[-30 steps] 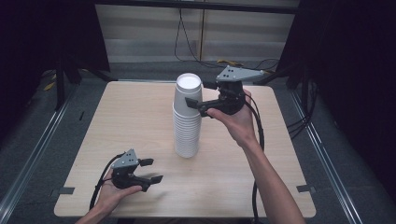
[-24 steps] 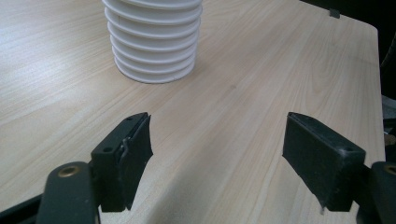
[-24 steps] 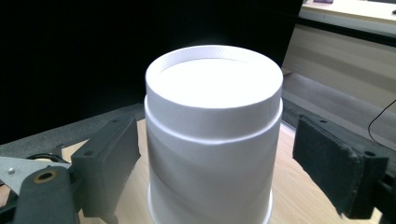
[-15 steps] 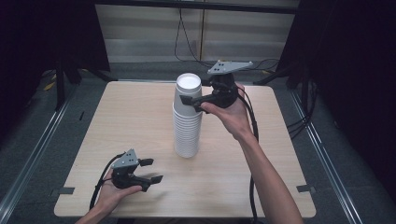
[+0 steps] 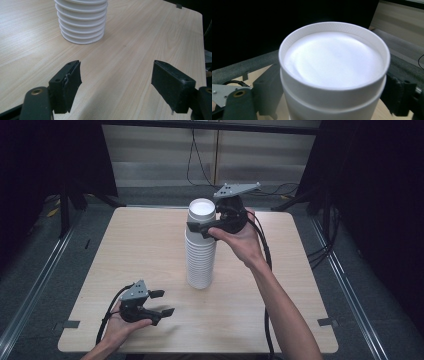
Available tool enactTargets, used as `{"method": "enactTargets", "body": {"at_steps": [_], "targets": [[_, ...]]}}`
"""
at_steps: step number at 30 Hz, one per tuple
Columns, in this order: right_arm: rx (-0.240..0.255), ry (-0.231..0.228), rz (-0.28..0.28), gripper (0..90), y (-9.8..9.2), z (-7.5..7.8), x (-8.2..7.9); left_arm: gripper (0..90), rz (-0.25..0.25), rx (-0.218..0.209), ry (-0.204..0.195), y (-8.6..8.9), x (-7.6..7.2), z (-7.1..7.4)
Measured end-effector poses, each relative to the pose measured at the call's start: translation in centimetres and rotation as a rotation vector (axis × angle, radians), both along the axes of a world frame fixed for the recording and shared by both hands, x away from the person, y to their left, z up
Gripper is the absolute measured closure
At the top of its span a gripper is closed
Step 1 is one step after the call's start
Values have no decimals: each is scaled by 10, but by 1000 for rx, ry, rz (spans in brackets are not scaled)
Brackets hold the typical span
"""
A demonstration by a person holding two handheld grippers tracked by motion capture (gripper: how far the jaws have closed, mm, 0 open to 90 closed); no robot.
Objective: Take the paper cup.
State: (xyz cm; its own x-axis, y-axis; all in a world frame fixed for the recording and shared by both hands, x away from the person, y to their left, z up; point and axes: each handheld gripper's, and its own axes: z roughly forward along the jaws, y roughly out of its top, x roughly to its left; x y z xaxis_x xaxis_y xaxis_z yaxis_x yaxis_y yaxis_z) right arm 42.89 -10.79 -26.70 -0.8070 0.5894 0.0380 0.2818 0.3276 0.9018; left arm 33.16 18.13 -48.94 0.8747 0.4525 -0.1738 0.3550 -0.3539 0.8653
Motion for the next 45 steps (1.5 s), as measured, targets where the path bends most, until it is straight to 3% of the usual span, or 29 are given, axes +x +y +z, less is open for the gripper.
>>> {"method": "enactTargets", "body": {"at_steps": [13,17,21,45], "targets": [[0,-3,3,205,0,1,0,235,-5,6,3,-1,0,-1],[25,-22,0,206,-3,7,-2,235,-5,7,0,-1,0,-1],[19,-33,0,207,-3,12,-4,235,-4,7,1,-1,0,-1],[141,-126,-7,217,-13,33,-14,234,-3,9,-1,0,1,-1]]}}
